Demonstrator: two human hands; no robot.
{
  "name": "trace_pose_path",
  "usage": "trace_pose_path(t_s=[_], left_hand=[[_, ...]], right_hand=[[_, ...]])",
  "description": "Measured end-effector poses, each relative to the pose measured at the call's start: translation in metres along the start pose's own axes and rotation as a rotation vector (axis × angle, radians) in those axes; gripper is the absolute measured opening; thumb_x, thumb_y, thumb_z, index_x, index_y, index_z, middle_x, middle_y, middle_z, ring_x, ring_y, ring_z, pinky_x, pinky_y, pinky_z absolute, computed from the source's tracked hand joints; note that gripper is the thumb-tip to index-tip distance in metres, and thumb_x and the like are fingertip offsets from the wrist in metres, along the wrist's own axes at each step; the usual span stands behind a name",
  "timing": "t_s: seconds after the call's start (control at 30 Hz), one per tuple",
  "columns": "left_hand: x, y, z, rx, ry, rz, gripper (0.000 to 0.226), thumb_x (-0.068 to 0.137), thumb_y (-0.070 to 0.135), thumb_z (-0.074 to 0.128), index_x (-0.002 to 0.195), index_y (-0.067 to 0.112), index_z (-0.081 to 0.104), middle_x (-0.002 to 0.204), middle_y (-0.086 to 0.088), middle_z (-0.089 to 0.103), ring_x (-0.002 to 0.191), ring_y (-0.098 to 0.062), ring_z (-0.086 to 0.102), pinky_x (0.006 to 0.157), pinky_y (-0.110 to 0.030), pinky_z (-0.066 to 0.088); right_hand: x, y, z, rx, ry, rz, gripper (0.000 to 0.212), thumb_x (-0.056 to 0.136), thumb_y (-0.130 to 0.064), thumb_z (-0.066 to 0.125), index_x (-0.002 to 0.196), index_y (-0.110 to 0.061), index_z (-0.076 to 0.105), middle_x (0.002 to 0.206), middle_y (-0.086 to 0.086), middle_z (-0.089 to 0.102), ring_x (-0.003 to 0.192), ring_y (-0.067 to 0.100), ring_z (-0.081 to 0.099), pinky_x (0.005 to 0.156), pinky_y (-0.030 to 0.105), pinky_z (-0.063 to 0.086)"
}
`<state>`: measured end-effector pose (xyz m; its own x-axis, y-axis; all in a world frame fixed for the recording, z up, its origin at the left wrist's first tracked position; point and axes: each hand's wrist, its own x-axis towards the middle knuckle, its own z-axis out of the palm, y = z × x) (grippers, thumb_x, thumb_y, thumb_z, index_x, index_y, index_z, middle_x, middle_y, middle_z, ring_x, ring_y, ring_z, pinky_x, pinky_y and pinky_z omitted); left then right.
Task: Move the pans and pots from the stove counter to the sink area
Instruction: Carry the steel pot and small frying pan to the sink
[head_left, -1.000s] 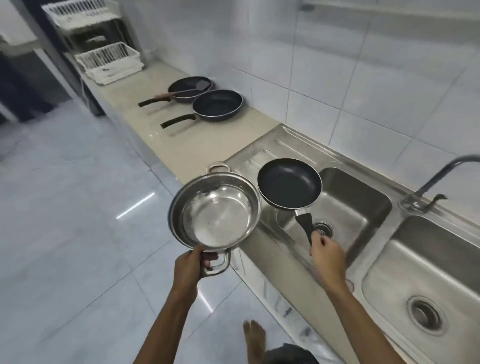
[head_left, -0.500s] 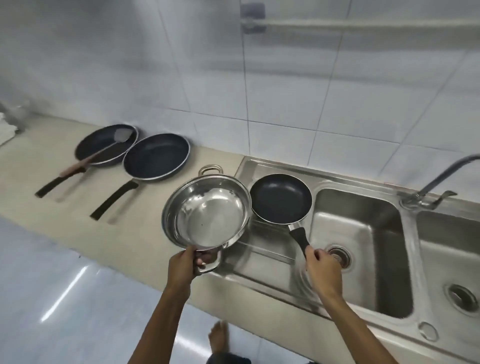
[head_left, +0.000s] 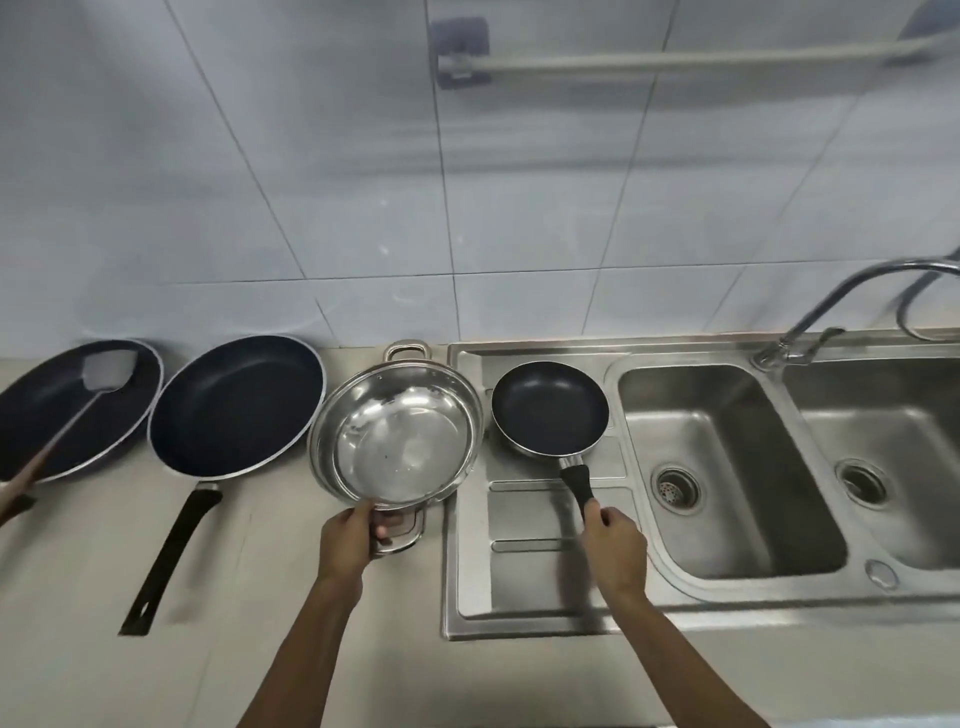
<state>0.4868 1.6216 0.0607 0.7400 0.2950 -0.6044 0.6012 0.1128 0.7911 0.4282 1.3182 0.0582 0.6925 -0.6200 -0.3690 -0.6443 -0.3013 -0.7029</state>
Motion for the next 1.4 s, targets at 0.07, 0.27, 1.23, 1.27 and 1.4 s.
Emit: trace_pose_path(t_s=[0.07, 0.27, 1.23, 1.27, 1.4], left_hand=[[0.01, 0.005, 0.0, 0.009, -0.016, -0.002, 0.034, 0.091, 0.024, 0.058, 0.083, -0.004, 0.074, 0.083, -0.029, 0.077, 0.04, -0.013, 0.049, 0.053, -0.029, 0.042], [0.041, 0.018, -0.005, 0.028, -0.04, -0.007, 0.035, 0.093, 0.029, 0.06, 0.082, -0.002, 0.074, 0.098, -0.033, 0.074, 0.04, -0.011, 0.049, 0.055, -0.031, 0.039], [0.04, 0.018, -0.005, -0.072, -0.023, -0.079, 0.038, 0.096, 0.045, 0.061, 0.094, 0.009, 0.074, 0.081, -0.009, 0.082, 0.071, -0.013, 0.078, 0.063, -0.028, 0.05], [0.036, 0.017, -0.005, -0.088, -0.022, -0.078, 0.039, 0.096, 0.045, 0.06, 0.095, 0.009, 0.074, 0.085, -0.011, 0.082, 0.076, -0.018, 0.078, 0.063, -0.029, 0.053], [0.017, 0.011, -0.004, -0.141, -0.031, -0.074, 0.033, 0.099, 0.041, 0.059, 0.088, 0.011, 0.067, 0.083, -0.005, 0.08, 0.079, -0.024, 0.076, 0.061, -0.033, 0.058]], right_hand=[[0.003, -0.006, 0.009, 0.012, -0.009, 0.005, 0.041, 0.098, -0.035, 0.047, 0.068, -0.009, 0.061, 0.071, 0.011, 0.068, 0.072, 0.034, 0.061, 0.066, 0.039, 0.047], [0.021, -0.014, 0.026, -0.008, -0.073, -0.019, 0.042, 0.102, -0.034, 0.043, 0.073, -0.012, 0.064, 0.068, 0.006, 0.071, 0.069, 0.027, 0.066, 0.068, 0.038, 0.05], [0.048, -0.025, 0.049, 0.036, -0.177, -0.029, 0.034, 0.106, -0.034, 0.041, 0.093, -0.01, 0.061, 0.072, 0.009, 0.073, 0.038, 0.019, 0.058, 0.037, 0.024, 0.046], [0.046, -0.024, 0.047, 0.055, -0.187, -0.023, 0.032, 0.105, -0.034, 0.043, 0.095, -0.009, 0.061, 0.075, 0.009, 0.073, 0.039, 0.019, 0.059, 0.036, 0.023, 0.046], [0.033, -0.015, 0.041, 0.109, -0.229, -0.019, 0.029, 0.104, -0.035, 0.047, 0.098, -0.011, 0.061, 0.079, 0.01, 0.074, 0.044, 0.02, 0.063, 0.04, 0.025, 0.05]])
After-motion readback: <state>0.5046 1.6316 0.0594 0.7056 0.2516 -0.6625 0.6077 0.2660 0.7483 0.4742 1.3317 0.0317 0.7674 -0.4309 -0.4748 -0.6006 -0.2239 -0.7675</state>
